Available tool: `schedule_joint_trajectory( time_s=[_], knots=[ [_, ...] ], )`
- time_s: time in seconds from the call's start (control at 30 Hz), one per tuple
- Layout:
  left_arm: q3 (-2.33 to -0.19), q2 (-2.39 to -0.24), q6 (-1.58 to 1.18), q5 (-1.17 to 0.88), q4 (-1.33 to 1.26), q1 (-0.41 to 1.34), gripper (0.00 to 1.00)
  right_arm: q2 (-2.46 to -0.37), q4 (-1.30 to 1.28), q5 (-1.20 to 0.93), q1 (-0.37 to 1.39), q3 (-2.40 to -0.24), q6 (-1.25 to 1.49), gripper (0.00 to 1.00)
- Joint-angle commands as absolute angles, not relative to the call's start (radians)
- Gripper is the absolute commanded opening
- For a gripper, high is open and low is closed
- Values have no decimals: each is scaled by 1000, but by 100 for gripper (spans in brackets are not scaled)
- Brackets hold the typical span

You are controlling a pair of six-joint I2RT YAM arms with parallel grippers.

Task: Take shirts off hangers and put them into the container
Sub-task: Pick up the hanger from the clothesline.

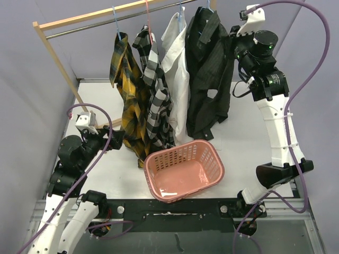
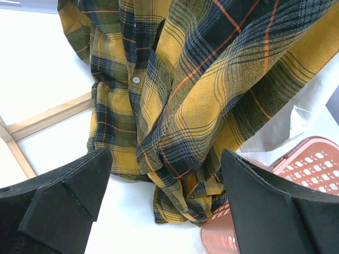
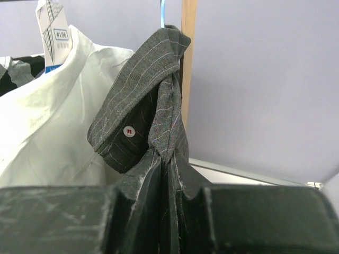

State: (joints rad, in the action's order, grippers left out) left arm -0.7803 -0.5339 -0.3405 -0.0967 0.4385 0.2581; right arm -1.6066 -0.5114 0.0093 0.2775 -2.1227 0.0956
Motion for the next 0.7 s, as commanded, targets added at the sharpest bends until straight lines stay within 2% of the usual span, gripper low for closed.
schedule_joint_trajectory(
  time_s=[0.0, 0.37, 0.4, 0.43, 0.67],
  knots=[
    [-806, -515, -345, -104, 384, 251, 84, -1559, -347, 44, 284, -2152, 114, 0],
    [-788, -487, -332, -135, 345, 252, 85, -1536, -259, 57, 281, -2166, 149, 0],
    [-788, -489, -336, -132, 348, 251, 88, -1528, -251, 61, 279, -2163, 149, 0],
    [-788, -491, -334, -135, 350, 252, 96, -1521, -249, 64, 279, -2163, 150, 0],
    [-788, -497, -331, -168, 338, 251, 98, -1458, -243, 62, 279, -2122, 147, 0]
  ],
)
